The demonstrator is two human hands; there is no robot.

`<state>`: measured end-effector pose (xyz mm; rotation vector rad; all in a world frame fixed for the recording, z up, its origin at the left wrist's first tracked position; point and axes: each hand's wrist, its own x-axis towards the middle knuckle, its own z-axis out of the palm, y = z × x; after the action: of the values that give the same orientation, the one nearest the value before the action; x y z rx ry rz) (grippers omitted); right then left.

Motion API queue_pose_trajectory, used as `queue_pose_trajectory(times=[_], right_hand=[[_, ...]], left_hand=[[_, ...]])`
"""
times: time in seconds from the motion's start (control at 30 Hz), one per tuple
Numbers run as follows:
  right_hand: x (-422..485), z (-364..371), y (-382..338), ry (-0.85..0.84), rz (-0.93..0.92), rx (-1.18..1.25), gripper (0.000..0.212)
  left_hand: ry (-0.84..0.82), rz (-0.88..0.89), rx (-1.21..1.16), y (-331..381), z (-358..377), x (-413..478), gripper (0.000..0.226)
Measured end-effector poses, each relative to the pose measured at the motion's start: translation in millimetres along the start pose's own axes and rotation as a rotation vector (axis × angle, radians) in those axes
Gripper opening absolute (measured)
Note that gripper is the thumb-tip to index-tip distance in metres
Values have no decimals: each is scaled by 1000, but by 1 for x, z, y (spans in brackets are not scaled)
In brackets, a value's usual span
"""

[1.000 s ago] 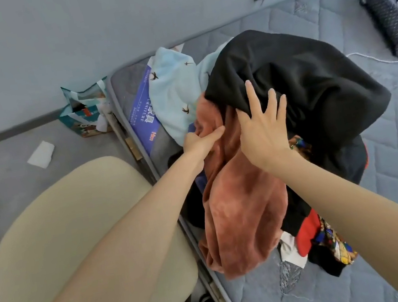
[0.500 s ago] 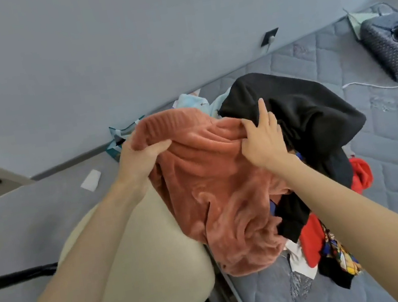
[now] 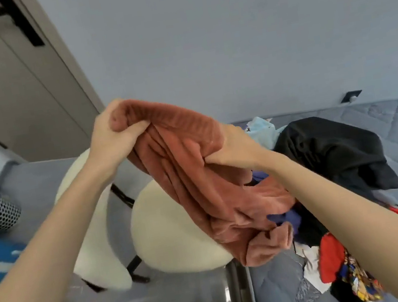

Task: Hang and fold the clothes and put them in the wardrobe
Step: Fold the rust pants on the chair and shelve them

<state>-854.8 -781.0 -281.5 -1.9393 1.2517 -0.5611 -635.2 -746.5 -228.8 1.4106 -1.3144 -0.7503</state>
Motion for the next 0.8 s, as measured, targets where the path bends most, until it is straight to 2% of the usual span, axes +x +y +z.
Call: queue_pose_trajectory(times=[0.03, 0.1, 0.2, 0.3, 0.37, 0.47, 0.53, 0.63, 0.8], right_hand=[[-4, 2, -17, 51, -30, 35, 24], [-12, 5, -53, 45, -103, 49, 29], [-24, 12, -102, -88, -194, 36, 28], [-38, 24, -151, -213, -276, 40, 31], [-46, 36, -183, -258, -341, 37, 36], [-56, 66, -225, -284, -438, -47, 42], [-66, 92, -250, -298, -485, -90, 47], [-92, 133, -288, -287, -568, -119, 41], [-145, 190, -360, -236, -709, -17, 47]], left_hand=[[51, -6, 3, 7, -17, -9, 31], [100, -18, -7, 23, -50, -27, 23], [156, -14, -20, 49, -95, -60, 22], [200, -106, -112, 66, -143, -104, 26], [199, -178, -184, 75, -174, -138, 24], [224, -209, -216, 89, -217, -190, 38], [308, -208, -198, 97, -244, -223, 35], [500, -196, -141, 100, -283, -274, 22], [740, -183, -40, 112, -344, -365, 18]])
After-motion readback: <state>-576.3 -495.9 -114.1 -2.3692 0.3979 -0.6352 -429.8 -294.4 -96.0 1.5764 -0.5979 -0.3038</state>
